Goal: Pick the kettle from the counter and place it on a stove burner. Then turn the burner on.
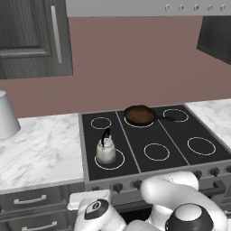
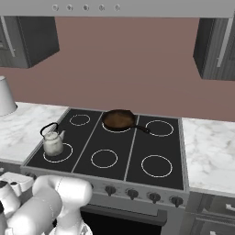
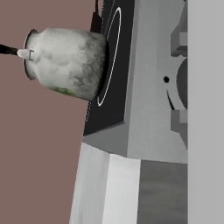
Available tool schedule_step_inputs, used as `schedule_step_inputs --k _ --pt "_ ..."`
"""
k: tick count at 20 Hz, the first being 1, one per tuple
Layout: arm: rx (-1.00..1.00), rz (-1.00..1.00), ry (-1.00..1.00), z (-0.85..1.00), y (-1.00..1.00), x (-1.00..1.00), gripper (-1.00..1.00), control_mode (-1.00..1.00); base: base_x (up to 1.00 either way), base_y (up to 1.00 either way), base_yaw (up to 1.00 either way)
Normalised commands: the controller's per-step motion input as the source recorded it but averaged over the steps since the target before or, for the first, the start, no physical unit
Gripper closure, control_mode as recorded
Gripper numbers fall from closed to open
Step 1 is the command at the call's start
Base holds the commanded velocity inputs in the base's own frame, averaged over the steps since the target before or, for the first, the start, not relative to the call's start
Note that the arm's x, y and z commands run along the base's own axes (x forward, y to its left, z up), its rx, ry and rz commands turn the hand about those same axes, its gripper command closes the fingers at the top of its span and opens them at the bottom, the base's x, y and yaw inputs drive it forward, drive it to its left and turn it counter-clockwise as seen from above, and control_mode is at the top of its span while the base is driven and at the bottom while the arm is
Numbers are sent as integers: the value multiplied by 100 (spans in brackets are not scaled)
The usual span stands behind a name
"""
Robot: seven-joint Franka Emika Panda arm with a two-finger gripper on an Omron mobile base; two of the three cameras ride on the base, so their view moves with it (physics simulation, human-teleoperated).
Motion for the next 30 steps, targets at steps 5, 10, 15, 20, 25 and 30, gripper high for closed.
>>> schedule_step_inputs --k 5,10,15,20,25,30 --pt "0 0 0 0 0 -2 -100 -100 0 0 0" --pt "0 0 -2 0 -6 -27 -100 -100 0 0 0" --pt "0 0 0 0 -2 -3 -100 -100 0 0 0" --pt "0 0 0 0 -21 -1 -100 -100 0 0 0" --pt "0 1 0 0 -16 0 -100 -100 0 0 0" --pt "0 0 0 0 0 0 -100 -100 0 0 0"
